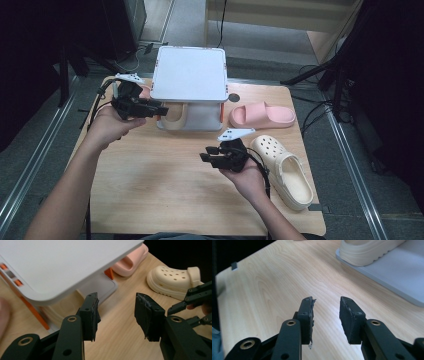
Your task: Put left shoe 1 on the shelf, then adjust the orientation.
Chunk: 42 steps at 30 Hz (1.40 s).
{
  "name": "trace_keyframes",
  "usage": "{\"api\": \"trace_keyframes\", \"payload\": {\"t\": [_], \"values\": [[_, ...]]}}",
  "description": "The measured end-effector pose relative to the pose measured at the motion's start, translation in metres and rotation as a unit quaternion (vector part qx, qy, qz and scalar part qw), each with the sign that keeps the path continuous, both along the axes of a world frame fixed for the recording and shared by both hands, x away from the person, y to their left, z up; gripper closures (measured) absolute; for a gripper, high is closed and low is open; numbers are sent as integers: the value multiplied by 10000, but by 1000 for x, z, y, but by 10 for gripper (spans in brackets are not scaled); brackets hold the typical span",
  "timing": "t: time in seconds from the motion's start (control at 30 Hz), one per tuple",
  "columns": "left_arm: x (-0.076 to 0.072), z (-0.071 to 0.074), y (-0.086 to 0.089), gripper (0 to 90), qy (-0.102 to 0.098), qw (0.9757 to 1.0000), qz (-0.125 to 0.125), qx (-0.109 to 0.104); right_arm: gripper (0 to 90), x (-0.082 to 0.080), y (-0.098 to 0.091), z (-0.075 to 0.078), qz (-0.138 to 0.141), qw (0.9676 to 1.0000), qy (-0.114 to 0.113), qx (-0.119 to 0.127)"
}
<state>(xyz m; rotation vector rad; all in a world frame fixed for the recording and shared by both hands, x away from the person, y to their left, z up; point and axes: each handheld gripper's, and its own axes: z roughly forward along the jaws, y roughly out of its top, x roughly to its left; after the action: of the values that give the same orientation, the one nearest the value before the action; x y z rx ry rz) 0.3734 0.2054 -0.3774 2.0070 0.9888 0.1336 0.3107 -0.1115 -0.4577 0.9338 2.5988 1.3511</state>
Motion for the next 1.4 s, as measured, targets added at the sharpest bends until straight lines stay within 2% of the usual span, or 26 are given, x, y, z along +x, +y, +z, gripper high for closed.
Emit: {"api": "trace_keyframes", "payload": {"t": [0.03,0.1,0.17,0.3,0.33,0.37,0.43,0.47,0.67,0.87,0.93,1.0,1.17,1.2,1.3,1.4], "values": [[-4,-3,-2,540,-6,10000,-26,61,647,-5,-10,1,-35,10000,-14,81],[-7,-6,-3,539,-14,9999,-64,115,647,-7,-14,1,-53,9999,-6,87],[-15,-14,-7,536,-20,9998,-82,194,648,-13,-27,1,-76,9999,-31,140],[-25,-23,-8,547,-61,9997,-107,218,646,-19,-40,3,-58,9999,-41,148],[-33,-30,-7,547,-74,9997,-102,198,642,-23,-47,3,-41,9999,-62,146],[-33,-30,-7,547,-74,9997,-102,198,639,-24,-51,3,-47,9999,-70,126],[-43,-39,-5,546,-112,9997,-116,207,633,-26,-58,2,-88,9999,-61,113],[-43,-39,-5,546,-112,9997,-116,207,633,-26,-58,2,-88,9999,-61,113],[-57,-57,-6,540,-106,9996,-157,228,639,-28,-87,6,-390,9991,-83,144],[-59,-66,-7,516,-75,9996,-176,228,634,-29,-109,3,-652,9979,-17,54],[-58,-66,-7,511,-57,9996,-188,208,630,-29,-112,3,-680,9977,-27,66],[-57,-67,-6,505,-74,9997,-160,179,628,-32,-123,3,-838,9965,-46,71],[-55,-67,-9,505,-84,9996,-177,216,629,-34,-137,3,-1036,9946,-50,51],[-55,-68,-10,505,-89,9995,-197,236,629,-36,-145,3,-1161,9932,-55,47],[-54,-68,-12,505,-99,9993,-239,252,629,-38,-153,4,-1281,9917,-43,62],[-50,-69,-15,505,-79,9992,-285,285,627,-43,-169,4,-1539,9881,-39,55]]}}
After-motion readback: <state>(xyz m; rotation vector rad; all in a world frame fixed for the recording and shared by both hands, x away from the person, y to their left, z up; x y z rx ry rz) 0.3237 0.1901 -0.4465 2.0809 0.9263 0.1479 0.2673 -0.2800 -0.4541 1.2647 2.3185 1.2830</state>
